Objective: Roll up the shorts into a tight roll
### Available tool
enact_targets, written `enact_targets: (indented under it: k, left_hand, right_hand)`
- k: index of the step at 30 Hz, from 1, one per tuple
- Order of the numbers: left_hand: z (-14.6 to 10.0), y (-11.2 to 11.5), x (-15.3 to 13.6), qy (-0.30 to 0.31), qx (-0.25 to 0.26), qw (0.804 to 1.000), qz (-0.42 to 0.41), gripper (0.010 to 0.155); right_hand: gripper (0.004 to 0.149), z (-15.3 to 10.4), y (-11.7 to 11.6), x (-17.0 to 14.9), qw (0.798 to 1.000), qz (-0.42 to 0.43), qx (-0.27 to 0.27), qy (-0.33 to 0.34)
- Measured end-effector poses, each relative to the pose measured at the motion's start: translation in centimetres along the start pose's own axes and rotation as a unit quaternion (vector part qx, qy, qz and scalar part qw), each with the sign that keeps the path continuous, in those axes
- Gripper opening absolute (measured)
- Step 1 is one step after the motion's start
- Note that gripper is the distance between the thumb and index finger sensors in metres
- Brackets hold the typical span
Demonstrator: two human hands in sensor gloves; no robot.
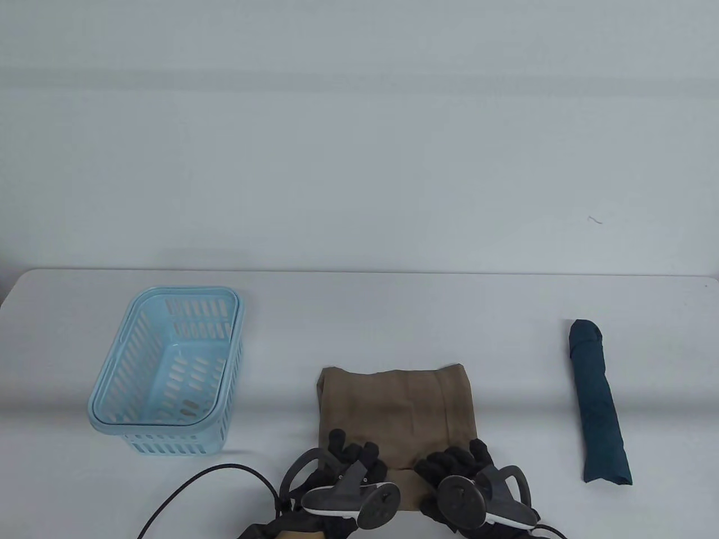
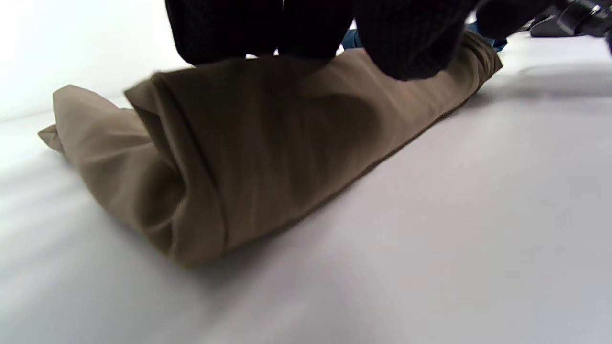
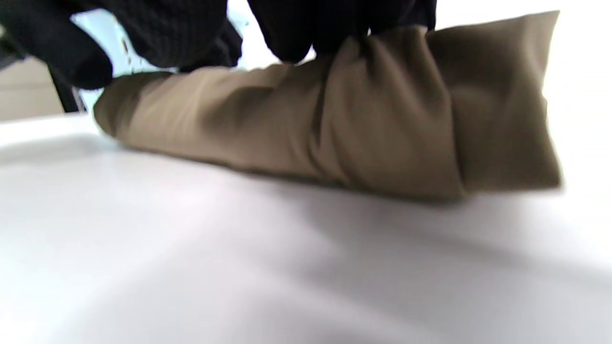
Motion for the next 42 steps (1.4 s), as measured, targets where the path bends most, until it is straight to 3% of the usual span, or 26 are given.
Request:
enact_targets:
  k: [3, 8, 12, 22, 32, 34, 37, 39, 42]
  left_hand:
    - [0.3, 0.9, 0.2, 0.002, -0.014, 1.0, 0.004, 0.075]
    - [1.0, 2.4, 0.7, 0.007, -0.043, 0.999, 0.017, 0.079]
    - [1.2, 2.1, 0.4, 0.005, -0.032, 0.999, 0.019, 0.073]
    - [0.8, 1.2, -2.1, -0.018, -0.05, 0.989, -0.141, 0.065]
    - [0.8, 0.9, -2.9, -0.009, -0.041, 0.979, -0.198, 0.056]
    - [0.6, 0.4, -3.0, -0.01, -0.036, 0.982, -0.185, 0.056]
    - [-0.5, -1.5, -3.0, -0.003, 0.043, 0.986, -0.159, 0.058]
    - [-1.1, -2.7, -2.9, 0.016, 0.064, 0.985, -0.162, 0.047]
    - [-1.4, -2.9, -2.6, 0.016, 0.013, 0.991, -0.132, 0.045]
  right_hand:
    - [0.076, 0.3, -0.9, 0.1, 0.999, -0.039, 0.029, 0.001]
    - [0.072, 0.9, -1.8, 0.2, 0.998, -0.051, 0.03, -0.009]
    - [0.067, 1.1, -1.6, 0.2, 0.999, -0.038, 0.018, -0.017]
    - [0.058, 1.1, -0.7, -1.3, 0.99, 0.13, 0.04, -0.039]
    - [0.054, 1.3, -0.6, -1.5, 0.987, 0.145, 0.047, -0.043]
    - [0.054, 1.3, -0.6, -1.5, 0.988, 0.136, 0.043, -0.049]
    - [0.053, 1.3, -0.5, -1.5, 0.989, 0.131, 0.034, -0.06]
    - [0.053, 1.2, -0.5, -1.5, 0.989, 0.125, 0.025, -0.068]
    - [0.055, 1.2, -0.4, -1.6, 0.99, 0.116, 0.02, -0.083]
Point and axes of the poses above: the tracker on the back of each hand, its own x axis roughly to the thumb side, its own z axis roughly from the wrist to the fingertips, y = z × x, the point moved 1 cm from there along z, roughly from the wrist to the fingertips, and after that the axes turned 4 degrees about z, right-handed, at the moved point
